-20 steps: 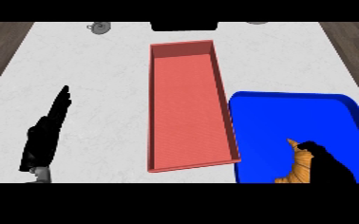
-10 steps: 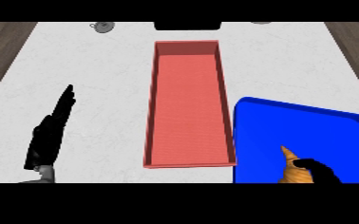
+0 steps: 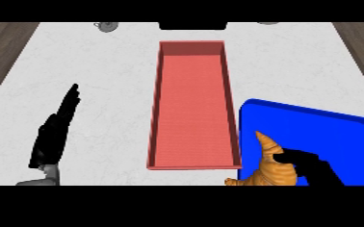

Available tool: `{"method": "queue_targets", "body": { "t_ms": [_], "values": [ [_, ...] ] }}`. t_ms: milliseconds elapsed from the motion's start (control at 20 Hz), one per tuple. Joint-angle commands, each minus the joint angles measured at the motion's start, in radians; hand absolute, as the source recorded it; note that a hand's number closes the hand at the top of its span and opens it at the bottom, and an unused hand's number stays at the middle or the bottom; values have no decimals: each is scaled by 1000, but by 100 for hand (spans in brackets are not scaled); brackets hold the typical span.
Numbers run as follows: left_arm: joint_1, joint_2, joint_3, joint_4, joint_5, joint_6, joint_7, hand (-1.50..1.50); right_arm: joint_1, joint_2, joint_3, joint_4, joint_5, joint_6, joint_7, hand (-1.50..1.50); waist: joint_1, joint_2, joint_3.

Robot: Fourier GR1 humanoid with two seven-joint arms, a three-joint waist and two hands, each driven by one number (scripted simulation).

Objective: Pick the croissant from the tray and place it in the cardboard box

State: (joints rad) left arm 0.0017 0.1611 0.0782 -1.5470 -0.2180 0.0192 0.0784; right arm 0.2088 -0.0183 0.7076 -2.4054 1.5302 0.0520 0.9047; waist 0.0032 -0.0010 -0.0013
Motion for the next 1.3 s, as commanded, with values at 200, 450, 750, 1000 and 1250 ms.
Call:
{"method": "queue_targets", "body": {
  "t_ms": [200, 450, 750, 1000, 1250],
  "values": [
    [-27, -20, -20, 30, -35, 22, -15, 0, -522, 18, -7, 150, -132, 152, 315, 150, 14, 5, -1],
    [-2, 12, 13, 3, 3, -16, -12, 0, -715, 18, -231, 384, -309, 73, 295, 150, 22, 6, 0],
    [-63, -16, -14, 17, -34, 15, 22, 0, -911, 18, -345, 716, -432, -14, 263, 150, 22, 8, 0],
    [-24, -30, -22, 4, -31, 11, 22, 0, -984, 18, -382, 897, -521, -68, 229, 150, 14, 4, 1],
    [23, 31, 19, -86, 31, -64, 55, 0, -997, 18, -407, 1155, -536, -213, 178, 150, 31, 5, 1]
  ]
}}
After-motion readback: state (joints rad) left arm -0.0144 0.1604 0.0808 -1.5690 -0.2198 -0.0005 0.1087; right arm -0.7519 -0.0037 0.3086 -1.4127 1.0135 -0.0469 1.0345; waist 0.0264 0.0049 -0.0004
